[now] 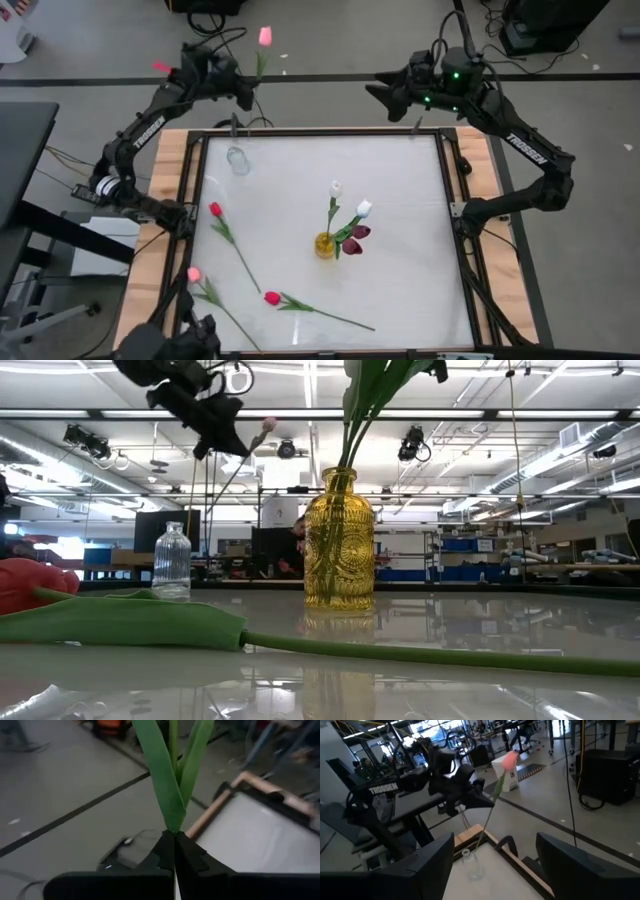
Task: Sort flowers into vase by color
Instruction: Put the top pink tulip into the transparent flower vase
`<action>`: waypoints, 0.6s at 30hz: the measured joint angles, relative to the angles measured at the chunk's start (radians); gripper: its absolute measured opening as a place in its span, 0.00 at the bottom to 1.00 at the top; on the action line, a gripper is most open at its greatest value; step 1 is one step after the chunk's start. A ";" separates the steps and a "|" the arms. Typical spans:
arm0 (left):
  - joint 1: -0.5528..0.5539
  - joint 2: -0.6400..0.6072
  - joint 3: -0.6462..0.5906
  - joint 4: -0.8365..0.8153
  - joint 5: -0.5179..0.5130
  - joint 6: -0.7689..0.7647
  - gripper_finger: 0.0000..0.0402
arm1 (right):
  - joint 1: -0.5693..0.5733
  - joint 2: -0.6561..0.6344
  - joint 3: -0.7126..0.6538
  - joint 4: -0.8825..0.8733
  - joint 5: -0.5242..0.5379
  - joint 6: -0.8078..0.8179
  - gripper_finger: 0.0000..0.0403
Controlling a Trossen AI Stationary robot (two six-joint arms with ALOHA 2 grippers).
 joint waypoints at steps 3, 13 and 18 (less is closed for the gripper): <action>0.005 -0.063 -0.120 0.090 0.058 -0.030 0.01 | 0.000 0.001 0.000 0.005 0.000 -0.001 0.70; -0.024 -0.421 -0.546 0.367 0.013 -0.109 0.01 | -0.018 0.008 0.000 0.043 -0.008 -0.011 0.67; -0.024 -0.584 -0.697 0.550 -0.067 -0.098 0.01 | -0.022 0.023 0.000 0.049 -0.030 -0.002 0.67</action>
